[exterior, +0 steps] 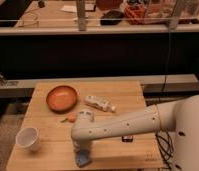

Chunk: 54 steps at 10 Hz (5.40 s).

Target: Wipe the white sponge on the table

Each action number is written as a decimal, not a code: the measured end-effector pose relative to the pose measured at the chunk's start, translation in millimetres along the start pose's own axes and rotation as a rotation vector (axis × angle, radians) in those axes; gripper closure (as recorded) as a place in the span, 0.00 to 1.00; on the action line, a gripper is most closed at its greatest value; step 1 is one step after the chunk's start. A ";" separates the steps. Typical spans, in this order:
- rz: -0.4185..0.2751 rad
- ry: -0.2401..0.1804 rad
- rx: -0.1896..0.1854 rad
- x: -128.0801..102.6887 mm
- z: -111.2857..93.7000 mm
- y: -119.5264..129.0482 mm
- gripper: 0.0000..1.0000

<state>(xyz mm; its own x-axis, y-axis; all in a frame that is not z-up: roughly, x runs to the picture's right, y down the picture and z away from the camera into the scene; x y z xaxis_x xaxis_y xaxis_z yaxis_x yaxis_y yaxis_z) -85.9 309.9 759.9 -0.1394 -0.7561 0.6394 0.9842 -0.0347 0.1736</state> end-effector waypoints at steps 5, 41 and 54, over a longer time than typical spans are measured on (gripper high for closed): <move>-0.052 0.022 -0.011 32.8 2.7 -20.9 1.00; 0.059 0.026 -0.042 -3.4 -20.9 51.5 1.00; -0.120 -0.007 0.015 43.2 4.0 -25.4 1.00</move>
<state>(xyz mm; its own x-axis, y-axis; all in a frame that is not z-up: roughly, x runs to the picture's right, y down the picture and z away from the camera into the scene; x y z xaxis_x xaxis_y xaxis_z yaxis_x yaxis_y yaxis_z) -117.4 280.8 786.1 -0.2567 -0.7428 0.6184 0.9587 -0.1146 0.2603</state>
